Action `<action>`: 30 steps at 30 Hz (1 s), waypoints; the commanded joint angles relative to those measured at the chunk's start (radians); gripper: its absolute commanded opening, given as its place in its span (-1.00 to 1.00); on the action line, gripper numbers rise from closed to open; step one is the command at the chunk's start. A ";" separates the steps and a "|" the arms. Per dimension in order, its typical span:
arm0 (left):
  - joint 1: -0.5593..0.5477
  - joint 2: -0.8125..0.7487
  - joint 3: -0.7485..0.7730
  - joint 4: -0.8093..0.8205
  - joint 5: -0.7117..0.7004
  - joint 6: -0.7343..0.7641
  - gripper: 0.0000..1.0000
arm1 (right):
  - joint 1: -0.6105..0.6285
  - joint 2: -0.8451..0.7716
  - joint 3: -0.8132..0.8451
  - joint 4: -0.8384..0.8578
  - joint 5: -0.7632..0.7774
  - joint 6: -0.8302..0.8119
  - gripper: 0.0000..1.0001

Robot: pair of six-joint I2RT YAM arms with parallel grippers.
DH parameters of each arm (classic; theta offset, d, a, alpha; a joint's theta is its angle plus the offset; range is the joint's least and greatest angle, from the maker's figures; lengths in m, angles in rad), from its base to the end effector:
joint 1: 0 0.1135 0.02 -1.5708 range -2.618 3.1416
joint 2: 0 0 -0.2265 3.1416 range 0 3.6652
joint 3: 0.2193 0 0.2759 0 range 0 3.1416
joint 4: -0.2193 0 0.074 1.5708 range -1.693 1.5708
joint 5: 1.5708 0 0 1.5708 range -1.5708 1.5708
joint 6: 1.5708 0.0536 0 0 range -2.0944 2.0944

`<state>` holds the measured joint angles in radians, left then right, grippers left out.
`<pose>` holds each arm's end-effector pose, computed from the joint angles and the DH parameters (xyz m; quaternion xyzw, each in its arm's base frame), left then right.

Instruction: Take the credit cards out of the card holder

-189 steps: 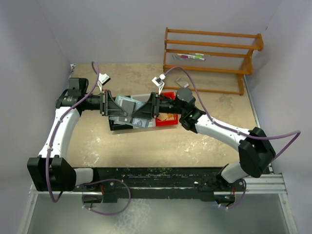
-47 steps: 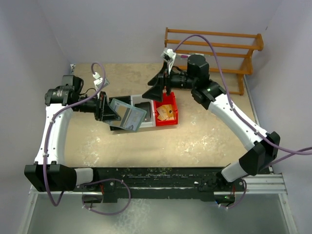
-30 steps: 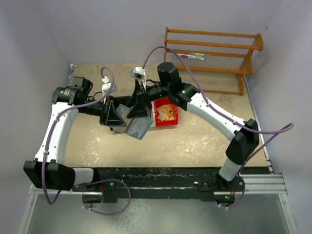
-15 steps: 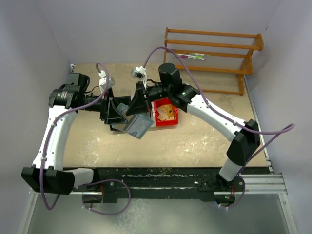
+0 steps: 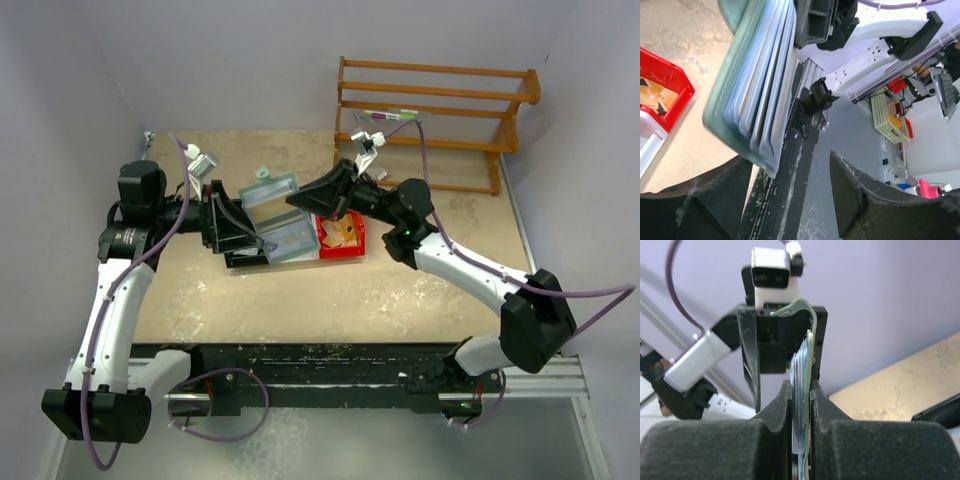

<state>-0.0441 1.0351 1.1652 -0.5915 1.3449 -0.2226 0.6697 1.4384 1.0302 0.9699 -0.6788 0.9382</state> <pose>0.2381 -0.0628 0.3644 0.2675 0.6916 -0.5796 0.3380 0.2606 0.2493 0.3478 -0.2278 0.4907 0.7061 0.4569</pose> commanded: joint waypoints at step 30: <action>0.004 0.181 0.123 -0.439 -0.009 0.315 -1.00 | 0.012 0.153 0.477 -0.976 -0.278 -0.683 0.38</action>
<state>-0.0441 1.1706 1.2064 -0.7322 1.3655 -0.2150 0.6815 1.5478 1.3575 0.4191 -0.8738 0.5678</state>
